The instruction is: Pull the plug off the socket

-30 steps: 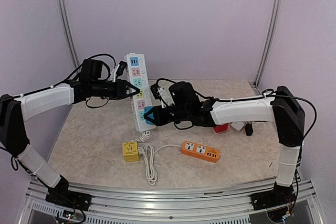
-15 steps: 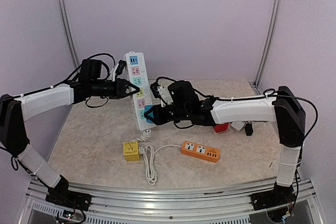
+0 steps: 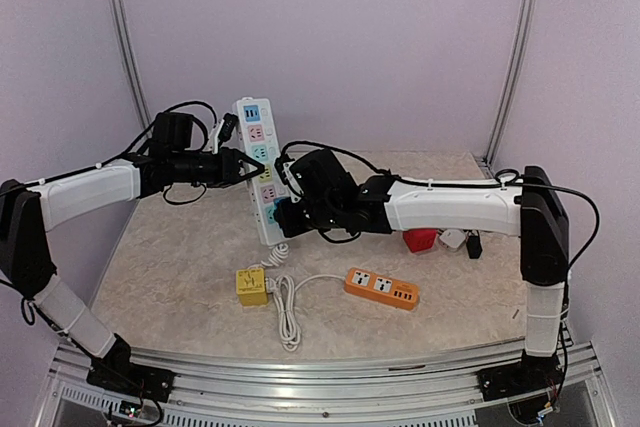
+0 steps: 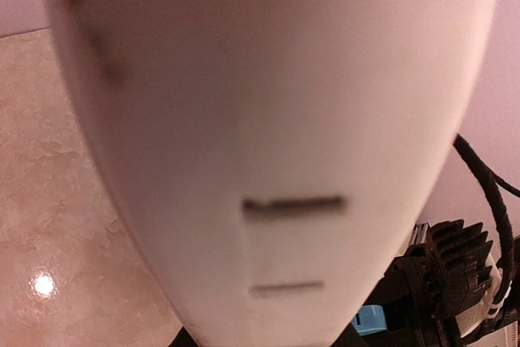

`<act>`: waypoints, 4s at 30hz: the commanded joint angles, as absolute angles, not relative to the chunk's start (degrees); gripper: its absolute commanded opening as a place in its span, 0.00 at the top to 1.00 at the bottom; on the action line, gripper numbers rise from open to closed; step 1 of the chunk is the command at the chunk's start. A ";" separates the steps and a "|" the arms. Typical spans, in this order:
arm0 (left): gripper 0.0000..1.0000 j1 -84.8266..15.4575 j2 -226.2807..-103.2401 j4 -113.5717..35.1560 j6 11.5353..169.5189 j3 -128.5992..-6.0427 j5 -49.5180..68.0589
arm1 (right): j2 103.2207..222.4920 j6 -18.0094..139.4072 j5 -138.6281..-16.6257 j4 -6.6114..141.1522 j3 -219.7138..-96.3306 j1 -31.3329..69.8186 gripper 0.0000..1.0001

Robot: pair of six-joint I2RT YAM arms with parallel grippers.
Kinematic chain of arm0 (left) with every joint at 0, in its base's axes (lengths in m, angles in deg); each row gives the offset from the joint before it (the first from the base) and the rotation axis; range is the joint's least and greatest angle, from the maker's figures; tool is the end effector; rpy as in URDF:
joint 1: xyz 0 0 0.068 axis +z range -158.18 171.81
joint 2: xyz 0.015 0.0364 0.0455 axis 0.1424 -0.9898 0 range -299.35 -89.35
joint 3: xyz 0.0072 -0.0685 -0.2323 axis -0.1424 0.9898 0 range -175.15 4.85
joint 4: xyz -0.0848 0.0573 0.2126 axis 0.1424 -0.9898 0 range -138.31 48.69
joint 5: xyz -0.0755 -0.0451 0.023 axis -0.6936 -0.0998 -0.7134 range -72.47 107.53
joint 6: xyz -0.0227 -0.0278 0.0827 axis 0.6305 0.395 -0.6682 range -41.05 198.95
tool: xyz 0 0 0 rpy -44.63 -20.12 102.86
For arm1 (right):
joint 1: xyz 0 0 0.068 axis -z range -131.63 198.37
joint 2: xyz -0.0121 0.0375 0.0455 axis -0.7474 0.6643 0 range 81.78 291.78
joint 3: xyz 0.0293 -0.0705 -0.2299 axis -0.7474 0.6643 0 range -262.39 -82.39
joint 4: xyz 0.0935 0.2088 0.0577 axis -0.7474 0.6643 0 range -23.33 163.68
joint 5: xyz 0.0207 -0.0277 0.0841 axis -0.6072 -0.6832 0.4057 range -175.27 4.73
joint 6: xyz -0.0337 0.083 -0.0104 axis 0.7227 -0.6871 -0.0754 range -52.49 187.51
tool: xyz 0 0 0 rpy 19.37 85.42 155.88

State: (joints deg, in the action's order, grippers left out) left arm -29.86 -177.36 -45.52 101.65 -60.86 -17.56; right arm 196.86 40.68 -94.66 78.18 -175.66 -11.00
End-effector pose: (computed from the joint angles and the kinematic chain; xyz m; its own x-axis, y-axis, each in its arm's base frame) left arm 0.3186 -0.1765 0.2562 -0.6838 -0.0682 -0.7265 0.5597 0.5898 -0.5822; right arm 0.2511 0.3988 0.2144 -0.6016 -0.1418 -0.7861 -0.5692 0.7665 0.2973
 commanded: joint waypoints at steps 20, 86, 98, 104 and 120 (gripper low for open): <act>1.00 -29.63 -174.26 -42.41 100.57 -61.69 -26.60 | 190.45 40.24 -77.32 63.32 -164.14 -4.96 1.00; 1.00 -29.68 -175.31 -46.66 99.36 -62.34 -19.42 | 193.21 42.59 -82.69 67.49 -169.20 -7.93 1.00; 1.00 -29.19 -176.19 -47.29 99.25 -62.41 -18.24 | 191.89 42.04 -74.77 60.84 -166.19 -7.64 1.00; 1.00 -29.01 -176.34 -47.37 99.25 -62.43 -18.17 | 191.33 41.75 -71.79 58.65 -165.21 -7.37 1.00; 1.00 -28.07 -177.98 -51.55 99.07 -63.90 -13.07 | 189.40 41.75 -68.51 54.87 -162.70 -7.01 1.00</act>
State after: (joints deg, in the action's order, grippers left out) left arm -29.31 -177.08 -50.59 100.03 -61.96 -17.65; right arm 193.61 41.45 -72.14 59.50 -163.01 -6.55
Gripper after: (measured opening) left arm 0.304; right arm 0.141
